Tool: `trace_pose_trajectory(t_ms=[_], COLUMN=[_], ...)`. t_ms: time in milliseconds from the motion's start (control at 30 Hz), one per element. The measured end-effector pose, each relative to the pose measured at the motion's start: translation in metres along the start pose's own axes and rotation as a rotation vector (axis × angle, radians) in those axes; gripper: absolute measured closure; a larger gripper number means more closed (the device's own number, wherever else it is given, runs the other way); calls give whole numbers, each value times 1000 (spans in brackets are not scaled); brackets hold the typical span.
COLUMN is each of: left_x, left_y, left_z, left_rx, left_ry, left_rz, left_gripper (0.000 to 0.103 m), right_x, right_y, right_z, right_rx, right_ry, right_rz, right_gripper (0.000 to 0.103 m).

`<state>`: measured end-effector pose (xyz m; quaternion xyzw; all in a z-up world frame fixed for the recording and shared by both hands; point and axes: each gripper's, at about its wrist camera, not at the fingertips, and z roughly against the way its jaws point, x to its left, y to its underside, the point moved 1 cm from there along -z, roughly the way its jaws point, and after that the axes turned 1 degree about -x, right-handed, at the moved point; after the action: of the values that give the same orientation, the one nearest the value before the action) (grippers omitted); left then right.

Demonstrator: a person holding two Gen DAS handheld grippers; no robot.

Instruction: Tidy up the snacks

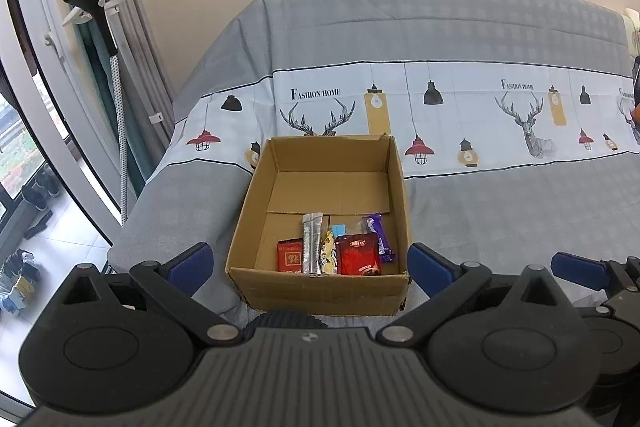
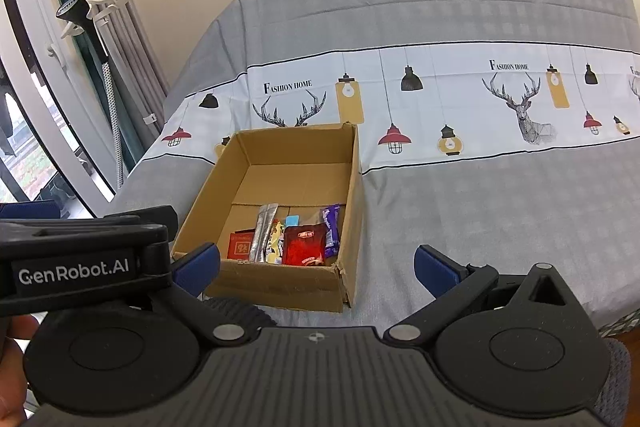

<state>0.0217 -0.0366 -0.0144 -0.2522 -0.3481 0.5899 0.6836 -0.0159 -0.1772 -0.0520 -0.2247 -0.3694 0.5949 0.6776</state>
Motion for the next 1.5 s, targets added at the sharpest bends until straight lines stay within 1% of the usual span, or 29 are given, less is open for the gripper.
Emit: trace_pose_trajectory(t_ms=[1500], left_x=[1], left_y=[3], left_z=[1], left_rx=[8], left_ry=[0], left_rz=[-13], left_gripper=[0], right_x=[-1], right_y=[2], right_z=[1], right_rx=[9], right_ry=[-15], right_rz=[-11], right_gripper=[1])
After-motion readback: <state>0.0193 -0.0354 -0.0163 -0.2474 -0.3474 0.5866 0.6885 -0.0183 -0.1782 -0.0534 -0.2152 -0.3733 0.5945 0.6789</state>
